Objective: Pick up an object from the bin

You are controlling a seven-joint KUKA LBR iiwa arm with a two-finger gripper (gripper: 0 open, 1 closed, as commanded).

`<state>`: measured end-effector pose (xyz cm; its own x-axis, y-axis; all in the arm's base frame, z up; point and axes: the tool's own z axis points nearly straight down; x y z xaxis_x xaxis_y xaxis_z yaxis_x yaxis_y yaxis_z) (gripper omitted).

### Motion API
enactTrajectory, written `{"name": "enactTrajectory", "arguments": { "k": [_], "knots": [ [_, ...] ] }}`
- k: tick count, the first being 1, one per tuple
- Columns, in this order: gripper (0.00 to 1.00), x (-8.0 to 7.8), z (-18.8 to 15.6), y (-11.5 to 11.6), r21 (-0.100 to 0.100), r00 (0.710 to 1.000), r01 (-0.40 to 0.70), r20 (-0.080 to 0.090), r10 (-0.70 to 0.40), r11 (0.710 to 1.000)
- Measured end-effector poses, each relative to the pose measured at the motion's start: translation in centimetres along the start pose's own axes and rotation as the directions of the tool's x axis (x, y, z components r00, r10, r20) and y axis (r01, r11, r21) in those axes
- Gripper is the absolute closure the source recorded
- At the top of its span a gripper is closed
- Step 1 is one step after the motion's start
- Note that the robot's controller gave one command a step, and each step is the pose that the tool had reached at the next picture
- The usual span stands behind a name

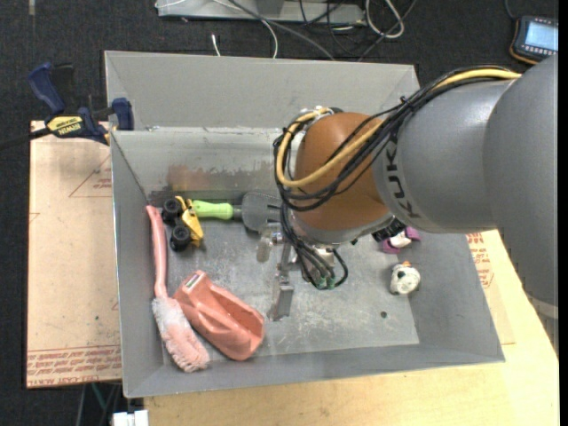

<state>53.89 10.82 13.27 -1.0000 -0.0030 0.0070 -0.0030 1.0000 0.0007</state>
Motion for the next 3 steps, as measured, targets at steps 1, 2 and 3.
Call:
{"name": "enactTrajectory", "arguments": {
  "k": [1,2,3],
  "knots": [
    [0.0,-0.2,-0.4,-0.1,-0.001,1.0,-0.004,0.007,0.004,1.0],
    [0.0,3.3,6.4,5.9,0.001,1.0,0.001,0.003,-0.001,1.0],
    [0.0,4.7,0.6,6.4,-0.008,0.953,-0.301,0.019,0.302,0.953]
  ]
}}
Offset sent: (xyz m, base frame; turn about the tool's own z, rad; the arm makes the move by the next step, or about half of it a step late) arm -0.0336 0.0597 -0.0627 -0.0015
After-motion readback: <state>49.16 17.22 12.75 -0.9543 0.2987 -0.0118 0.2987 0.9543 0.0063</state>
